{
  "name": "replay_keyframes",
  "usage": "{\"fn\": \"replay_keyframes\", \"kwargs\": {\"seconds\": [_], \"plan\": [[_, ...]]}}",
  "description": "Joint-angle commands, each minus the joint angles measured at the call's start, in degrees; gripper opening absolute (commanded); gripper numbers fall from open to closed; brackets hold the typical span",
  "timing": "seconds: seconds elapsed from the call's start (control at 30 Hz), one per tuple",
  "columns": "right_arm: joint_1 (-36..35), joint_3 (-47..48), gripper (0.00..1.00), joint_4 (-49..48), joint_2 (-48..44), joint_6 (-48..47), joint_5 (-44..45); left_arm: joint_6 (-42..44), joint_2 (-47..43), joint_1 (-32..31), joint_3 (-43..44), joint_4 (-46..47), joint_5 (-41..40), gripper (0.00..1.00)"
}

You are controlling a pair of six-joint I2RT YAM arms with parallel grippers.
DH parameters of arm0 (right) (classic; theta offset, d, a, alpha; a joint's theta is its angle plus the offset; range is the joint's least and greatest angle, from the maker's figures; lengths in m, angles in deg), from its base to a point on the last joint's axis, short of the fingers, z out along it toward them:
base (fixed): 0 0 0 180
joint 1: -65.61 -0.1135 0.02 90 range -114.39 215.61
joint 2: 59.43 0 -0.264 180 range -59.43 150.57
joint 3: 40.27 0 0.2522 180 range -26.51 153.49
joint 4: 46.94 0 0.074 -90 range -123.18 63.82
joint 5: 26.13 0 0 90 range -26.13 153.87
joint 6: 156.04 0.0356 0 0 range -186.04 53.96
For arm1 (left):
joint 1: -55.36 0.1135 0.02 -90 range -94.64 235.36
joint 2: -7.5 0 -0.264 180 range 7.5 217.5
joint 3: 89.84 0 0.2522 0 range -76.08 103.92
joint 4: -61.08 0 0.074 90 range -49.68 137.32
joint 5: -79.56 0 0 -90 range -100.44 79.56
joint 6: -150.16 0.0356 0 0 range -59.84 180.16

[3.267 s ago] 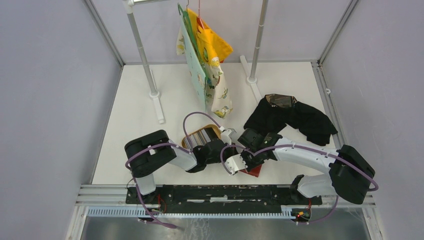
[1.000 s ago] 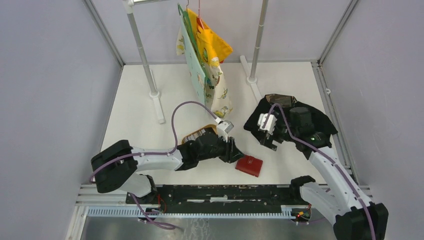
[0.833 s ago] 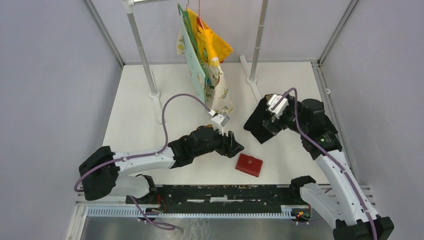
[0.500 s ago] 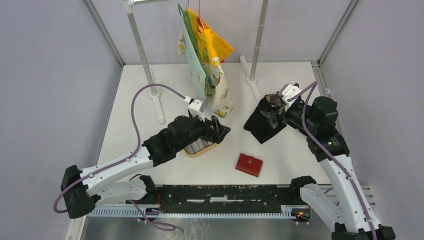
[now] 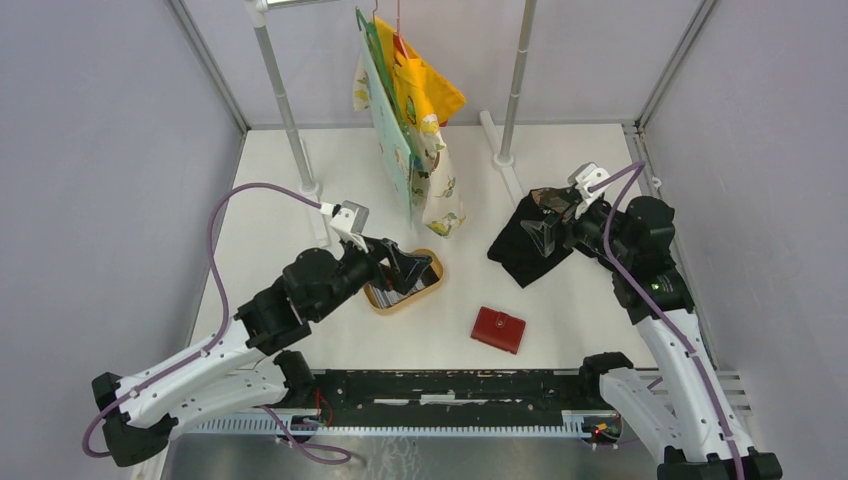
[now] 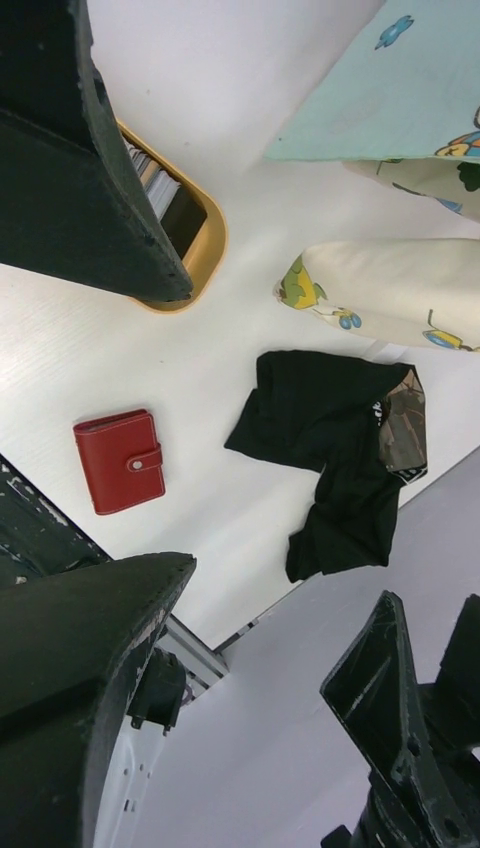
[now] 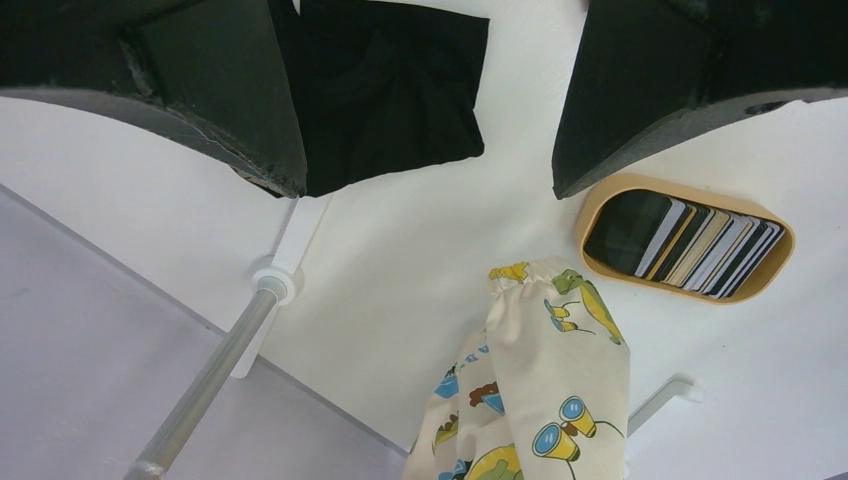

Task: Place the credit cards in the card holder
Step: Reset both arms

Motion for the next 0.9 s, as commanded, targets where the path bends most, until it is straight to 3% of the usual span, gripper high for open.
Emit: {"fn": "replay_keyframes", "kwargs": {"seconds": [0.0,0.87], "plan": [[0.7,-0.4,0.98,-3.2,-0.8,1.0,-1.9,0.9,-1.3,0.0,-1.3,-1.1,-1.0,1.00],[3.6,-1.6,0.98,-3.6,-0.9,-0.1,-4.4,0.6,-5.7,0.0,-4.6,-4.9,-5.3,1.00]]}}
